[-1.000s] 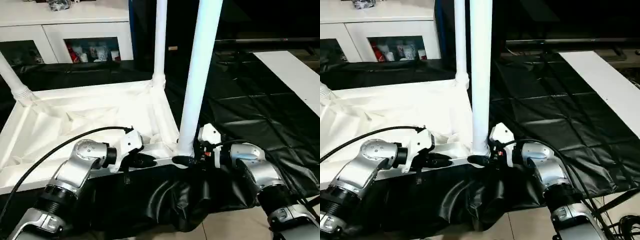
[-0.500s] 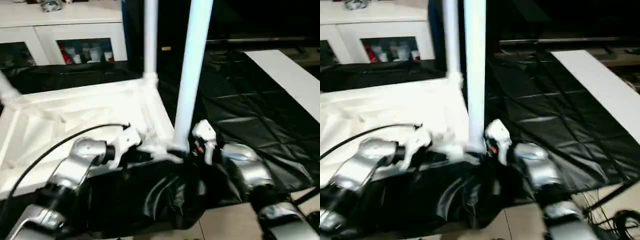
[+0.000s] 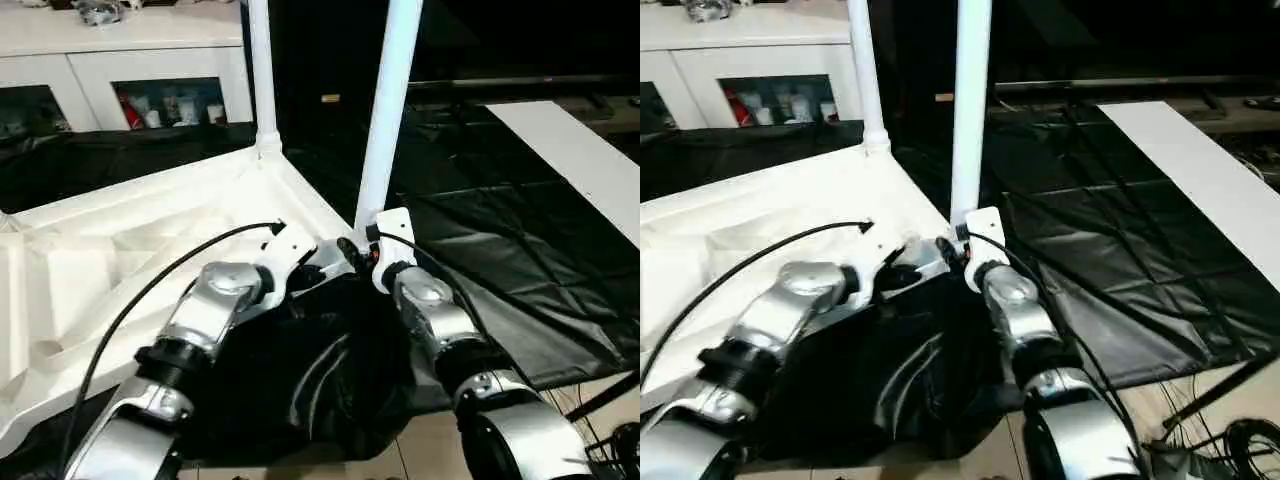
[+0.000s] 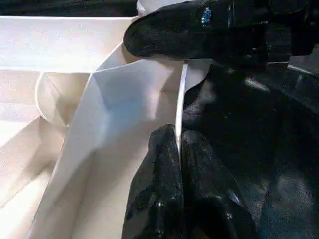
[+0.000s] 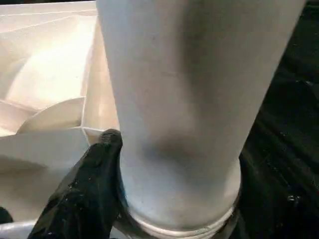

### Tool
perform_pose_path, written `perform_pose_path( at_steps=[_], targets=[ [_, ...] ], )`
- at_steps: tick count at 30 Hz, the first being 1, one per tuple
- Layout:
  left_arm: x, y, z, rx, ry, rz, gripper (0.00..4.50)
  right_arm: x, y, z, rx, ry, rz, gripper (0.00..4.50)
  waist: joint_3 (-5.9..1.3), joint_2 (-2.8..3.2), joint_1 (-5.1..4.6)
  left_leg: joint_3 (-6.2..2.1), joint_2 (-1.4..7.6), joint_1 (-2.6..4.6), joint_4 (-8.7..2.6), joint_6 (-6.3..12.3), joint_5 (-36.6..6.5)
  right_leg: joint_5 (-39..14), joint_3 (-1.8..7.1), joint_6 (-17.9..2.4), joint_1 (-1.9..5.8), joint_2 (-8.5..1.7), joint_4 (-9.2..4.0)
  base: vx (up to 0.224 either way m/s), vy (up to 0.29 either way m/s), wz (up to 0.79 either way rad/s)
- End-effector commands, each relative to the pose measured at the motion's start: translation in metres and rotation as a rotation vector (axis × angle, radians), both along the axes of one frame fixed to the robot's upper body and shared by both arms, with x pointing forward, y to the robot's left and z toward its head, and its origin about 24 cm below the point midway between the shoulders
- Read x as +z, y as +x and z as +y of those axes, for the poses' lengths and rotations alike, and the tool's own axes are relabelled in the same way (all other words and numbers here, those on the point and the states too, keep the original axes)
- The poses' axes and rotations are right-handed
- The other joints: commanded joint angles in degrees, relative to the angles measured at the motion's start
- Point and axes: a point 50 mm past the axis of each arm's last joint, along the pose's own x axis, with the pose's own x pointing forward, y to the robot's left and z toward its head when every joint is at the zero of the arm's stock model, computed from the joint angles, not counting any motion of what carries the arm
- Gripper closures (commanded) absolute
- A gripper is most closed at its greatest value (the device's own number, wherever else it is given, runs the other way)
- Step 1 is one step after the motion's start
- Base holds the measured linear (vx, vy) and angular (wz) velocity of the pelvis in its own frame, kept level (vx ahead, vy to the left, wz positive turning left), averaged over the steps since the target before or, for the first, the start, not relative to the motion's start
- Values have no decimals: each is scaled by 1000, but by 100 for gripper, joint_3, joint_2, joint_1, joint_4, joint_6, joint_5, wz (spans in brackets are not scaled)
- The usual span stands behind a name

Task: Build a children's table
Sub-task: Rotate leg to tighten

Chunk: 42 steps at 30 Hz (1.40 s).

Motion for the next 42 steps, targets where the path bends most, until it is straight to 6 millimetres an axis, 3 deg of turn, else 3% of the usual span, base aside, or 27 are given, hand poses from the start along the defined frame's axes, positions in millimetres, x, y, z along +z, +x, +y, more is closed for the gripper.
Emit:
perform_pose_path(
  at_steps=[1, 3, 5, 7, 9, 10, 12, 15, 16, 17, 20, 23, 26, 29, 32, 33, 34, 36, 37, 39, 42],
  targets=[
    [-1, 11, 9, 188, 66, -46, 450, -7, -18, 53, 198, 19, 34, 178, -338, -23, -4, -157, 302, 69, -440, 104, -1649, -2081, 261, -1088, 206, -355, -461, 0, 0, 0],
    [-1, 11, 7, 173, 67, -45, 450, -6, -18, 56, 215, 53, 39, 178, -334, -32, -2, -163, 303, 72, -443, 92, -1726, -2211, 257, -1067, 200, -369, -472, 0, 0, 0],
    [-2, 9, 8, 160, 64, -42, 450, -4, -19, 58, 226, 105, 43, 122, -324, -32, -1, -167, 304, 76, -447, 77, -1797, -2345, 259, -1014, 190, -368, -491, 0, 0, 0],
    [-2, 8, 8, 148, 61, -43, 450, 0, -19, 61, 254, 140, 33, 106, -326, -26, -4, -178, 312, 67, -456, 83, -1826, -2352, 265, -984, 190, -374, -485, 0, 0, 0],
    [-2, 7, 8, 135, 58, -42, 450, 2, -19, 63, 278, 141, 18, 86, -319, 0, -73, -228, 304, -41, -498, 42, -1790, -2342, 227, -928, 270, -365, -445, 0, 0, 0],
    [-3, 6, 8, 117, 57, -42, 450, 3, -19, 62, 283, 136, 1, 72, -322, -26, -127, -228, 302, -36, -490, 30, -1866, -2420, 221, -893, 256, -365, -471, 0, 0, 0],
    [-3, 6, 9, 102, 56, -41, 450, 5, -17, 59, 286, 100, -28, 52, -331, -21, -191, -238, 294, -42, -474, 60, -1908, -2403, 231, -950, 257, -380, -474, 0, 0, 0],
    [-3, 4, 11, 79, 50, -38, 450, 10, -13, 46, 305, 0, -111, 52, -366, -14, -179, -179, 307, 31, -422, 164, -1570, -1673, 259, -1271, 201, -356, -427, 0, 0, 0],
    [-3, 4, 13, 69, 50, -36, 450, 13, -12, 41, 319, -10, -136, 52, -354, -22, -173, -171, 295, -10, -419, 259, -1489, -1538, 254, -1334, 242, -355, -404, 0, 0, 0],
    [-3, 2, 19, 66, 64, -30, 450, 19, -11, 29, 342, -16, -181, 52, -365, -22, -149, -165, 298, -4, -414, 291, -1436, -1470, 253, -1331, 255, -352, -399, 0, 0, 0],
    [-4, 1, 25, 53, 78, -26, 450, 23, -11, 19, 366, -12, -205, 52, -375, -19, -95, -151, 303, -17, -393, 478, -1134, -1056, 252, -1422, 273, -346, -353, 0, 0, 0],
    [-6, -3, 36, 29, 100, -15, 450, 26, -14, 5, 416, -22, -226, 52, -361, -18, -97, -153, 311, -11, -398, 502, -1189, -1161, 249, -1436, 274, -348, -360, 0, 0, 0],
    [-8, -10, 65, 16, 154, 10, 450, 31, -28, -24, 571, -30, -234, 52, -340, -13, -55, -155, 328, 12, -421, 490, -1387, -1335, 255, -1315, 273, -323, -394, 0, 0, 0],
    [-4, -14, 81, 0, 167, 19, 450, 32, -36, -39, 626, -27, -209, 52, -323, -12, -75, -165, 317, 25, -439, 372, -1617, -1690, 251, -1277, 260, -314, -423, 0, 0, 0],
    [2, -18, 93, -6, 170, 25, 450, 31, -41, -46, 670, -36, -184, 52, -302, 24, -102, -208, 313, 3, -461, 222, -1901, -2347, 244, -1078, 253, -339, -470, 0, 0, 0],
    [2, -18, 93, -9, 170, 24, 450, 31, -41, -46, 671, -37, -183, 52, -299, 9, -107, -213, 317, 16, -467, 179, -1970, -2504, 247, -1022, 232, -340, -494, 0, 0, 0],
    [8, -25, 98, -68, 156, 23, 450, 29, -43, -49, 686, -59, -168, 52, -310, 33, -97, -219, 319, 31, -463, 143, -1949, -2469, 258, -1044, 222, -349, -486, 0, 0, 0],
    [12, -33, 99, -145, 142, 35, 450, 26, -45, -48, 701, -70, -153, 52, -312, 23, -112, -226, 330, 9, -477, 129, -1887, -2297, 263, -1111, 231, -348, -457, 0, 0, 0],
    [14, -46, 97, -246, 123, 68, 450, 23, -47, -44, 735, -74, -135, 52, -319, 6, -116, -210, 334, 30, -472, 134, -1870, -2121, 268, -1191, 213, -330, -443, 0, 0, 0],
    [14, -50, 97, -268, 117, 90, 450, 21, -49, -41, 750, -74, -128, 52, -329, 40, -90, -179, 339, 60, -459, 175, -1700, -1700, 283, -1359, 190, -311, -403, 0, 0, 0],
    [14, -61, 94, -339, 107, 128, 450, 16, -48, -32, 769, -88, -117, 52, -326, 5, -56, -157, 344, 65, -457, 227, -1524, -1408, 283, -1474, 198, -305, -367, 0, 0, 0]
  ],
)
